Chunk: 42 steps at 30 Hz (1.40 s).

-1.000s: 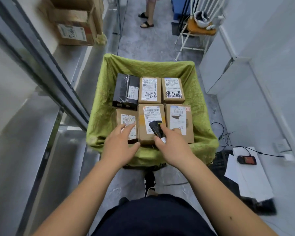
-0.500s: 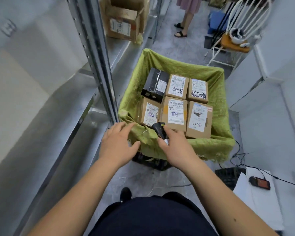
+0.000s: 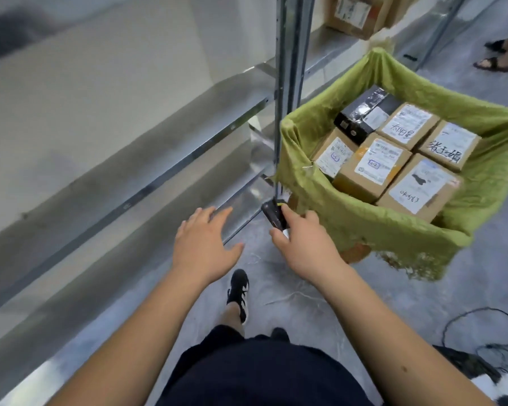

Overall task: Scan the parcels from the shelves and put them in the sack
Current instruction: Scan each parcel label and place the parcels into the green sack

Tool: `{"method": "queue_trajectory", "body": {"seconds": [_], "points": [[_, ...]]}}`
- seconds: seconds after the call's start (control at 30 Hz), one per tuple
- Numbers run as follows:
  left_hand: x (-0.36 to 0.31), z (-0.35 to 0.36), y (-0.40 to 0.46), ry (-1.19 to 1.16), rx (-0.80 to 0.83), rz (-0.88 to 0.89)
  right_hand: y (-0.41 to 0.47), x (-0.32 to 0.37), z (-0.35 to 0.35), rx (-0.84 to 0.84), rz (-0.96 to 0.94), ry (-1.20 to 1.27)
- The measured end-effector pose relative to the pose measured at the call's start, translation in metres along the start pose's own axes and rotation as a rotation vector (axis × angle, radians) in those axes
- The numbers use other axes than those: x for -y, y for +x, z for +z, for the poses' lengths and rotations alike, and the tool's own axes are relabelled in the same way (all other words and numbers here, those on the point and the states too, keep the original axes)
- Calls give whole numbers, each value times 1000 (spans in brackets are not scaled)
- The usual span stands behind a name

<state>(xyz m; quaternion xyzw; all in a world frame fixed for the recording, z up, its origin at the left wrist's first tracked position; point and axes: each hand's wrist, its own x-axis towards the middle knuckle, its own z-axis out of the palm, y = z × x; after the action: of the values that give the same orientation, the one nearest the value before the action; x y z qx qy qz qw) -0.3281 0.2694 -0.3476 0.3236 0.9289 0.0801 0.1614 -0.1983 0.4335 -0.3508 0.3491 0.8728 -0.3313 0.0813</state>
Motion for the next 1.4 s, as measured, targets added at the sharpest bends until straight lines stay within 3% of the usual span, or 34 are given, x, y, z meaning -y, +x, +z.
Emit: {"method": "queue_trajectory", "body": {"seconds": [0.3,0.7,1.0,1.4], "points": [[92,2,-158,-15,-157,-392,-66,84,72,213,-402,-129],[231,-3,-413,-111,-437,-760,-223,247,207,302,-871,-353],[342,-57,-596,-23,-593,-815,-368,381,283,361,-1059,-325],[445,-169,-662,-26,-760,-750,-455,534,271,301,-1248,-211]]}}
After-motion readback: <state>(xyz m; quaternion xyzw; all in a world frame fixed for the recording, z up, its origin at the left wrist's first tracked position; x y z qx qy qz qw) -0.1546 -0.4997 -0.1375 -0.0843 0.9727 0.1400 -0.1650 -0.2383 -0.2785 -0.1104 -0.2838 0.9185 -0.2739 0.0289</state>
